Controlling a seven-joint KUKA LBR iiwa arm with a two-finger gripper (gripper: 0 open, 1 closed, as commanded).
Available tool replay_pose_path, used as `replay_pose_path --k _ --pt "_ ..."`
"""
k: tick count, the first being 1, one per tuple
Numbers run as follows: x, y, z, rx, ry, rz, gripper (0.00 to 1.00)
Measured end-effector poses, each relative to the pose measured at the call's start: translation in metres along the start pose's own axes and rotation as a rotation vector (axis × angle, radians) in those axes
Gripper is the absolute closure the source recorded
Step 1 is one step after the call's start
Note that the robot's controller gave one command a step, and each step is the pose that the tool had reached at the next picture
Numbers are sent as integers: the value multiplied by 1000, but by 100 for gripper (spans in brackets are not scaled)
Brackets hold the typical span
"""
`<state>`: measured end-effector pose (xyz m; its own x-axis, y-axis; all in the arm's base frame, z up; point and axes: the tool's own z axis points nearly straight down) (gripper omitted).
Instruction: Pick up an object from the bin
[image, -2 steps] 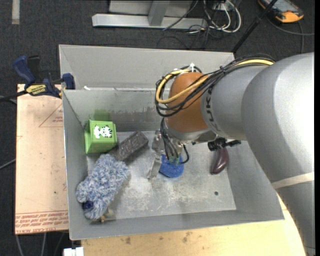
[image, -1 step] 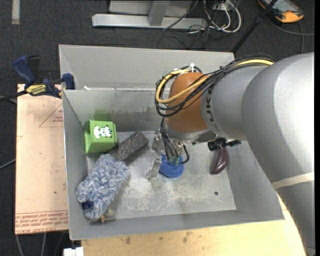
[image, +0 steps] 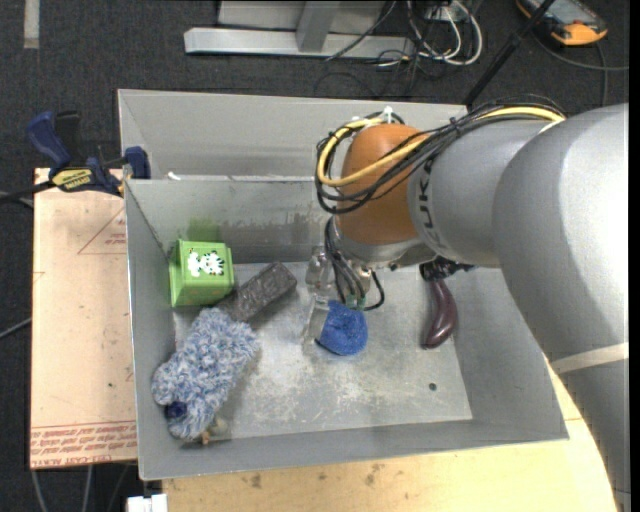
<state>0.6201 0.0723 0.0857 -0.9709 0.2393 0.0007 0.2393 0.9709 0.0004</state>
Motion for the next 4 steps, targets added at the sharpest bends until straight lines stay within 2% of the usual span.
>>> replay_pose_path --k 1,2,3,4 --pt "-15 10 -16 -1 -4 20 0" --pt "-3 -21 4 -3 -4 42 0" --pt "14 -38 11 3 1 95 0" --pt "2 -55 -9 -2 -1 69 0"
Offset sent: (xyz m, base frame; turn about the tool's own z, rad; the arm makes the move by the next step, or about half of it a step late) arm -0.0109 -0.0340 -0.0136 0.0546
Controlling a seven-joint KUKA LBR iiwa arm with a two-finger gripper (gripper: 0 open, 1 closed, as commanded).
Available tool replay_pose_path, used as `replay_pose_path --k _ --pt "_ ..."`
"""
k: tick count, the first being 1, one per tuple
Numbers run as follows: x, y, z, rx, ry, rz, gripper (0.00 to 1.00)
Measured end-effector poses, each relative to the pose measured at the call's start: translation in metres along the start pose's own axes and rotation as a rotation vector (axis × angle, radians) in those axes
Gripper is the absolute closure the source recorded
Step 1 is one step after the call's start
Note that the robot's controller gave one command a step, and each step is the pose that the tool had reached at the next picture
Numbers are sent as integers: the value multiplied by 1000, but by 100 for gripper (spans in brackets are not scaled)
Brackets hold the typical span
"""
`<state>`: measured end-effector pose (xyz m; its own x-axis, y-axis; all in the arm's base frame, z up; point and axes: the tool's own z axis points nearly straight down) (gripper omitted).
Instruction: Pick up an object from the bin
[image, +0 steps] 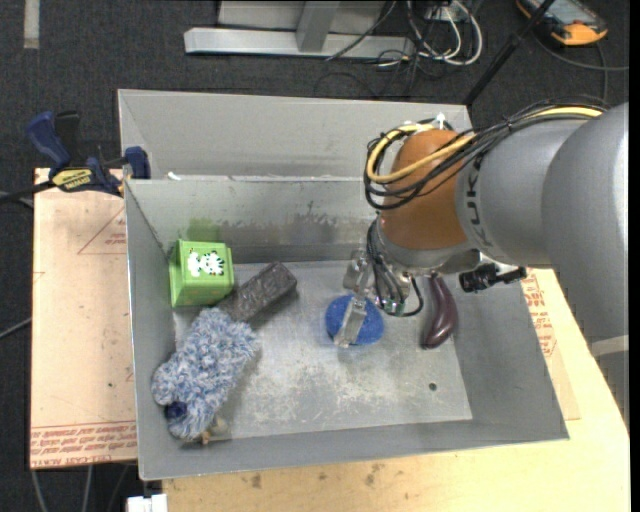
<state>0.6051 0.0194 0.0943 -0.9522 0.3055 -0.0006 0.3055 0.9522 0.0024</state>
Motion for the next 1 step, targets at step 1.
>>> replay_pose_path --k 1 --pt "-31 -31 24 1 -2 -253 100"
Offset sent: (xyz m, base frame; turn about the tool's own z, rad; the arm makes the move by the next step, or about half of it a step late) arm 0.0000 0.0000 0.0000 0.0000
